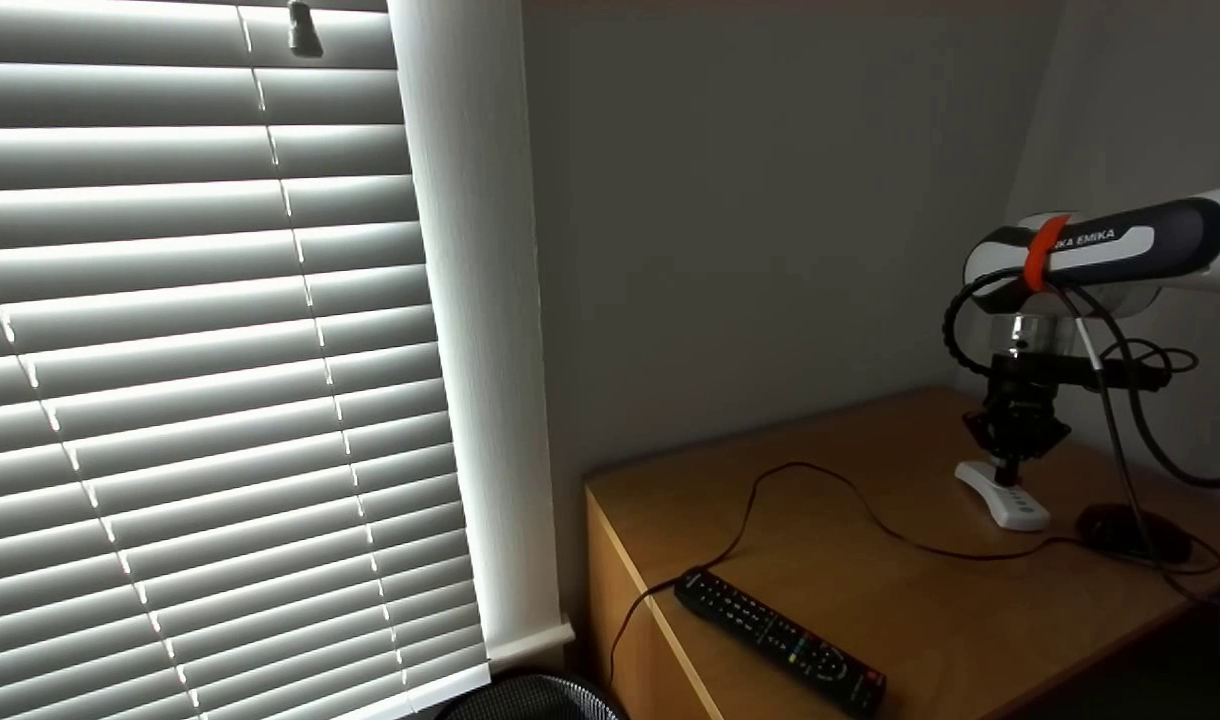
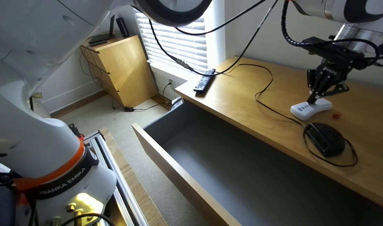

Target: Press the button on the remote control to turn off the light

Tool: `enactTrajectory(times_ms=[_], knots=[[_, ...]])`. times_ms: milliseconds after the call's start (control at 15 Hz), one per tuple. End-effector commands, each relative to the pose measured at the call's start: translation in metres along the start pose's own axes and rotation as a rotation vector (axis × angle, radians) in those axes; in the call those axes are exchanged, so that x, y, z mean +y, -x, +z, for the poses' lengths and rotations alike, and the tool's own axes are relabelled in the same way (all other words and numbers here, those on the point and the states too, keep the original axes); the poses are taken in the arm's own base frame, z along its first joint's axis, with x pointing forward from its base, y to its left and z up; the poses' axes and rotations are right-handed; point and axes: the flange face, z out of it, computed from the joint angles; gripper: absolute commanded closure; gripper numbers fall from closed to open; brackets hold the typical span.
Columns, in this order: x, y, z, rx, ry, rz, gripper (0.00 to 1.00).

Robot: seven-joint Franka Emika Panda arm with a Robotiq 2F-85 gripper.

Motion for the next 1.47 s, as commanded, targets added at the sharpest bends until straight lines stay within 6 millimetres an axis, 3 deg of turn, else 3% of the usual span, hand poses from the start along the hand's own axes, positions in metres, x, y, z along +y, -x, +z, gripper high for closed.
enactTrajectory(times_ms=[0,333,733,867,1267,1400], knots=[[0.003,-0.005,0.009,-0.028,-0.012,0.009,1.00],[0.000,-0.008,0.029,-0.082,0.007,0.008,1.00],[-0.001,-0.003,-0.015,0.061,0.010,0.046,1.00],[-0.005,0.001,-0.015,0.104,0.027,0.044,1.00],[-0.038,0.010,0.009,0.263,0.078,0.082,1.00],[-0.049,0.017,0.004,0.345,0.061,0.136,1.00]])
